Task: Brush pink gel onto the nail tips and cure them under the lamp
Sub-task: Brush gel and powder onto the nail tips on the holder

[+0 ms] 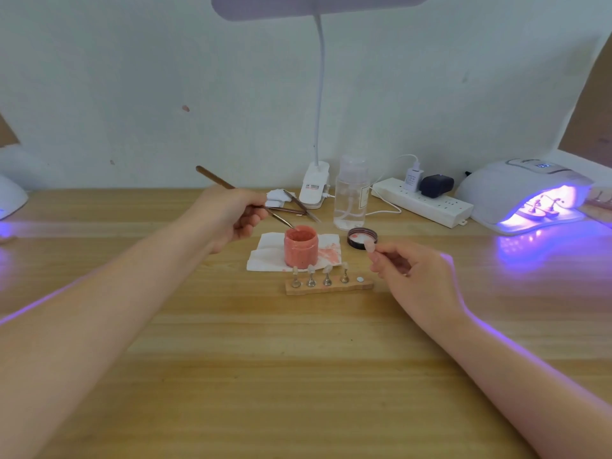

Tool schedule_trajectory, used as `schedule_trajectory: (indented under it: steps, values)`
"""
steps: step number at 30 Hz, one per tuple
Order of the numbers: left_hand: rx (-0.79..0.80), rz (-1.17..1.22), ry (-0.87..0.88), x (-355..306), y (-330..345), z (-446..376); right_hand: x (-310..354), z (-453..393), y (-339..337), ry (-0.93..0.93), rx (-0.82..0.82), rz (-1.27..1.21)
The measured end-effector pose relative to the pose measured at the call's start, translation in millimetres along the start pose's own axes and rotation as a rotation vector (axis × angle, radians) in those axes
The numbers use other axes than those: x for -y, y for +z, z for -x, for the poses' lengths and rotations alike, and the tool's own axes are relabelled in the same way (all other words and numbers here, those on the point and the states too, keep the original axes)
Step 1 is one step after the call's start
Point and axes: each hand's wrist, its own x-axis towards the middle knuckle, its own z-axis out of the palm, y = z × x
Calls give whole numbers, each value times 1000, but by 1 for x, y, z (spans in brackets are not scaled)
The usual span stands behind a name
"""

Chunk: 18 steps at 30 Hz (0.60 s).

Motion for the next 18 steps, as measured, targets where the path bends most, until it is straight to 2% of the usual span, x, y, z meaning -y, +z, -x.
schedule_trajectory:
  steps: [4, 9, 15, 18]
  values:
    - [67, -215, 146, -2, 3, 1, 1, -1, 0, 4, 4, 6]
    - [111, -404, 231, -8, 2, 5, 1, 0, 0, 18, 3, 10]
    - [132, -487, 250, -17, 5, 7, 3, 0, -1, 43, 5, 0]
    - [115, -429, 247, -18, 5, 6, 4, 0, -2, 37, 8, 6]
